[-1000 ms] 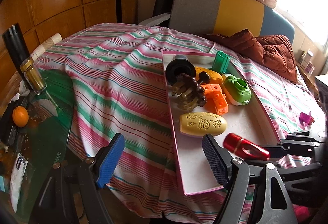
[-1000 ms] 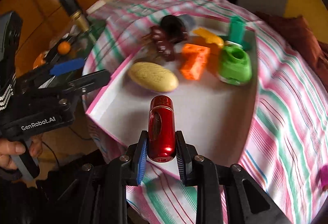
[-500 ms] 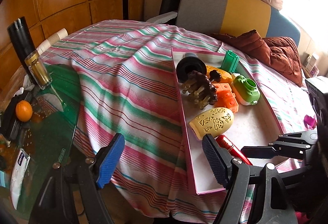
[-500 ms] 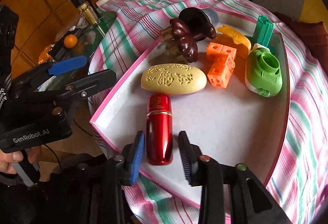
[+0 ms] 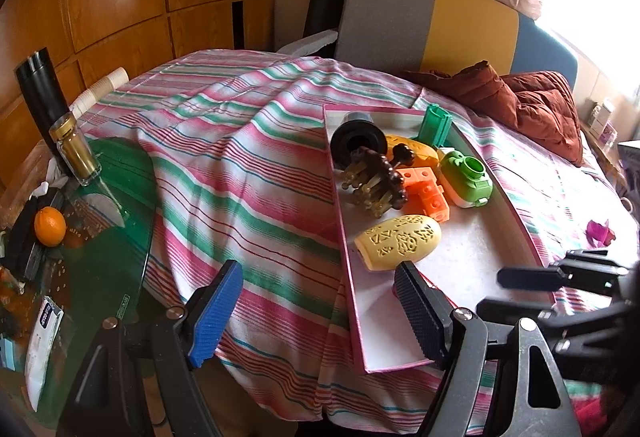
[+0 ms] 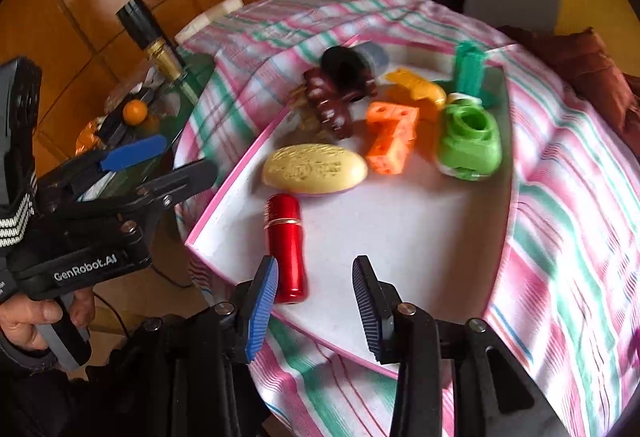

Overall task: Organize rigid objects
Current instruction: 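Lower the red cylinder into the tray and open the right tool, then move both tools back toward the magenta cup and red block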

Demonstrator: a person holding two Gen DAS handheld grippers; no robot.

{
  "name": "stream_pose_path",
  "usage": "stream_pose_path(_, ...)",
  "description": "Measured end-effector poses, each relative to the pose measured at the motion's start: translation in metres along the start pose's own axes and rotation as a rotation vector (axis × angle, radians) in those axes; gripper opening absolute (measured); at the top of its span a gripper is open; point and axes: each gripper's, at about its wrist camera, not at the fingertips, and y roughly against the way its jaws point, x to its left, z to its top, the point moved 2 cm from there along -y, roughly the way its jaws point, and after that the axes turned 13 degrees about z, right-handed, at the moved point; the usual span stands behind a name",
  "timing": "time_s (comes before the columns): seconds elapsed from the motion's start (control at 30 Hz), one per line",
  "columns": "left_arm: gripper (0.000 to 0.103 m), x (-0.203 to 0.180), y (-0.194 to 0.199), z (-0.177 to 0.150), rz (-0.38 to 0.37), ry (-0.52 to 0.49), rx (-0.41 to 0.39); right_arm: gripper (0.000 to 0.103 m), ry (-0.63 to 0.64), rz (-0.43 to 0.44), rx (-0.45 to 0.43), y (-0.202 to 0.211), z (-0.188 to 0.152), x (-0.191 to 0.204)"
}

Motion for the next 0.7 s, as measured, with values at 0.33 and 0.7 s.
stream_pose_path(0.33,0.079,-0.016,0.013,0.000,-0.026,-0.040,-0.024,0.039,-0.102,-0.101,-0.123,0.049,-0.008,-0.037)
stream_pose_path(0.7,0.079,-0.048,0.024,0.003,-0.063,-0.118,-0.048,0.039,-0.271,-0.245,-0.246,0.118,-0.034,-0.104)
